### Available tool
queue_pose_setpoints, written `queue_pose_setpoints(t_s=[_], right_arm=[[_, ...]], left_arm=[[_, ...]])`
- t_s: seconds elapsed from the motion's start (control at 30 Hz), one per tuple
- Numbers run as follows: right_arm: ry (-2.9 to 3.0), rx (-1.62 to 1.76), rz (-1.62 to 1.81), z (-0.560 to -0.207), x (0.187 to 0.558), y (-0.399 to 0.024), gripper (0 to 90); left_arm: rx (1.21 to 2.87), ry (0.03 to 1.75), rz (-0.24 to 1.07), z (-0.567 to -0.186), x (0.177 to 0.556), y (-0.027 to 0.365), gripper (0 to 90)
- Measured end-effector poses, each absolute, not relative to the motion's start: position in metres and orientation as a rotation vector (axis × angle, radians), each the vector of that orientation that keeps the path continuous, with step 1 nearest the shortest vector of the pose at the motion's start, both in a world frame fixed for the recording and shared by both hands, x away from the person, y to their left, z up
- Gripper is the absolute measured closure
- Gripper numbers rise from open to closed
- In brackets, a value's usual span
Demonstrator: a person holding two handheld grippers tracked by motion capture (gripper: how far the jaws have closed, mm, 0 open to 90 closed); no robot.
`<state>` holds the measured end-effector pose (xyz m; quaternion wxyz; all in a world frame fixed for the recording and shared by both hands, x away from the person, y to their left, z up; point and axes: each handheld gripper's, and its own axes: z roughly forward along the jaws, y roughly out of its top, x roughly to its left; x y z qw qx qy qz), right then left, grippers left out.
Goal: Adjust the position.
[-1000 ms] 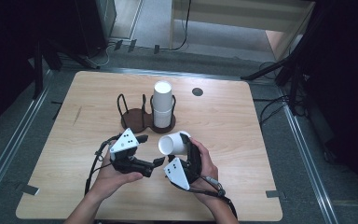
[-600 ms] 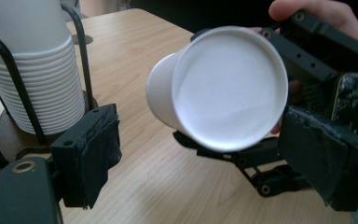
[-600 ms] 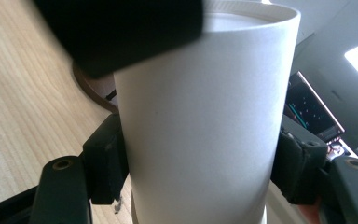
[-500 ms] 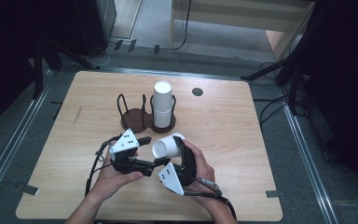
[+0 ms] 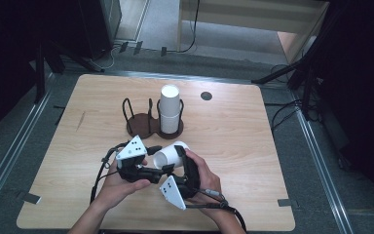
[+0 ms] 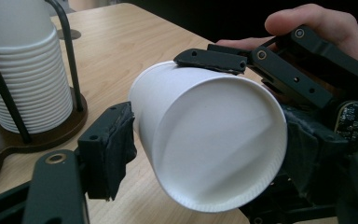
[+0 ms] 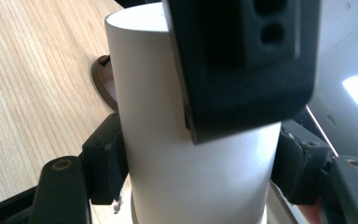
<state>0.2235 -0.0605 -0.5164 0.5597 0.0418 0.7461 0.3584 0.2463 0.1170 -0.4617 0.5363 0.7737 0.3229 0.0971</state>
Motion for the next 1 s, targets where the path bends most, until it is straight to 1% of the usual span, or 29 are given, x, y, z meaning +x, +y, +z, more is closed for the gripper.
queue_pose_setpoints(t_s=[0.27,0.43,0.63,0.8,1.0], right_arm=[[1.746,0.071,0.816,-0.5162,0.2225,-0.0597,29.7],[1.754,0.071,0.83,-0.516,0.2227,-0.0606,29.1],[1.752,0.063,0.817,-0.5167,0.2224,-0.0602,28.3],[1.772,0.074,0.829,-0.5158,0.2231,-0.0609,24.2],[1.775,0.087,0.847,-0.5138,0.2225,-0.0633,22.0]], left_arm=[[1.853,0.782,0.199,-0.4627,0.2489,0.1168,27.0],[1.845,0.776,0.228,-0.4619,0.2476,0.1192,30.5],[1.853,0.77,0.229,-0.4627,0.2478,0.1191,31.5],[1.845,0.772,0.215,-0.4627,0.2487,0.1204,34.0],[1.831,0.766,0.207,-0.4621,0.2506,0.1229,34.8]])
